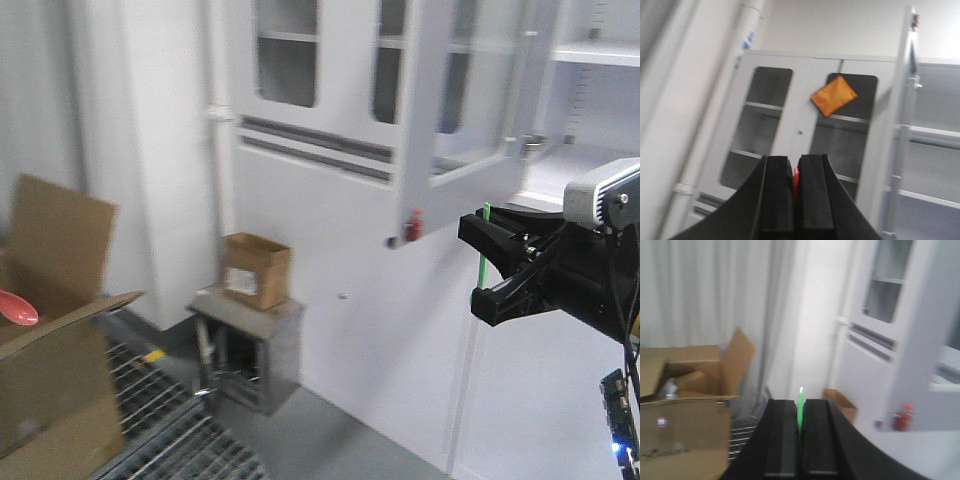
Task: Sort red and green spoons into left cabinet
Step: 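Approach the open cabinet shelf with the blue tray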
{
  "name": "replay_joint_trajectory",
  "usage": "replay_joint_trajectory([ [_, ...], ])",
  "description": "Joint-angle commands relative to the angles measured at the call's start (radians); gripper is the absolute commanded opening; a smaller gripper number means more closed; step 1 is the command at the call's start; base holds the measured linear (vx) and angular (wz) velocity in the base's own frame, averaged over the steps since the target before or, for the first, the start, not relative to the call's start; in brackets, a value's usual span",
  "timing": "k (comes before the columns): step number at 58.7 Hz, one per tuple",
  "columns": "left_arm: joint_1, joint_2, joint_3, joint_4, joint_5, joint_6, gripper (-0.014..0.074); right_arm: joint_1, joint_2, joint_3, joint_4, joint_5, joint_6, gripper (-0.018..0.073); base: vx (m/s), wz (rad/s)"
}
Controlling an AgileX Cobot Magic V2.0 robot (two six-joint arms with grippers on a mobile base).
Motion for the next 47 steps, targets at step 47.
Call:
replay_joint_trajectory([
  [47, -0.002, -0.018, -0.023, -0.015, -0.067, -0.006, 0.0010, -0.002, -0.032, -0.030, 0.033, -0.043, -0.002, -0.0009, 0.19, -0.61],
])
